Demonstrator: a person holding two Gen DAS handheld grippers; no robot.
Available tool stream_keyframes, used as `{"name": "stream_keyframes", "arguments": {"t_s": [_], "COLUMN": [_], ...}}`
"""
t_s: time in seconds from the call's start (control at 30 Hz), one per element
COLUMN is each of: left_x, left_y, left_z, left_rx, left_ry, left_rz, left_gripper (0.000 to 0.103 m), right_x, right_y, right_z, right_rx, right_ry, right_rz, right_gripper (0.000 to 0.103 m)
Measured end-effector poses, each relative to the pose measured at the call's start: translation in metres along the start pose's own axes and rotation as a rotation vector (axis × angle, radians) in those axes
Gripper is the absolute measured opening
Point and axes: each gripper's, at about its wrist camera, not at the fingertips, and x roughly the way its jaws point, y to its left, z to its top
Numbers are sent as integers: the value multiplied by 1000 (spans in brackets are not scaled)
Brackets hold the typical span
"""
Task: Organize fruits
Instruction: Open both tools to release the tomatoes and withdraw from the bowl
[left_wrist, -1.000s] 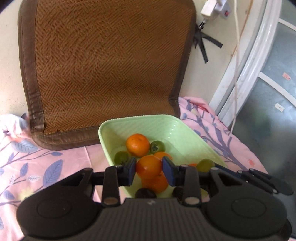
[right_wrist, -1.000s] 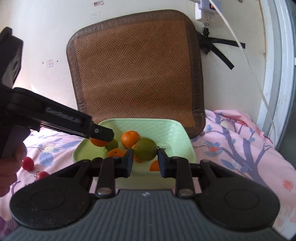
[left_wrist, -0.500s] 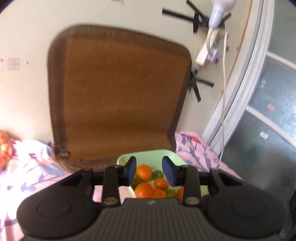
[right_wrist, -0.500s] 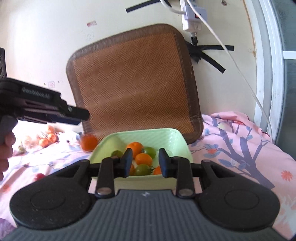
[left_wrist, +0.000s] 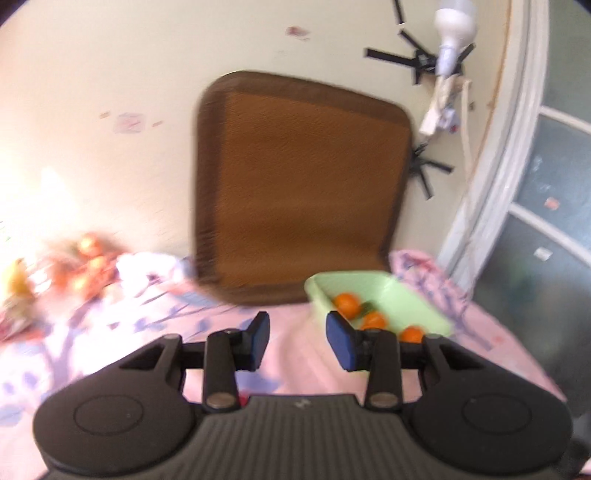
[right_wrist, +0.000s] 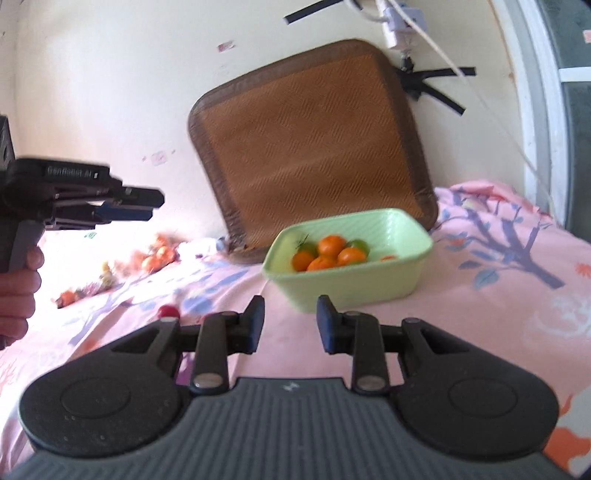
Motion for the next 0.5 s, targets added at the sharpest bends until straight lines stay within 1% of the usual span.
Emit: {"name": "stream_keyframes", "arguments": {"t_s": [0.1, 0.2, 0.33, 0.43, 0.5], "left_x": [-11, -22, -34, -41, -44], "left_y": [28, 45, 43, 32, 21], "left_z": [-31, -61, -94, -109, -117], "left_rx": [-35, -73, -76, -76, -45], "left_ry": [44, 76, 91, 91, 85], "left_rz": [86, 138, 158, 130, 116], "left_gripper": [35, 35, 35, 35, 35], "right_x": [5, 9, 16, 13, 9], "right_y": [10, 18, 29, 38, 42], "right_z": [-6, -12, -25, -37, -44], "right_rx": [-12, 2, 23, 47, 53], "right_ry": [28, 51, 87, 108, 119], "right_rz": [19, 46, 66, 47, 18], "right_gripper": [33, 33, 33, 33, 33]}}
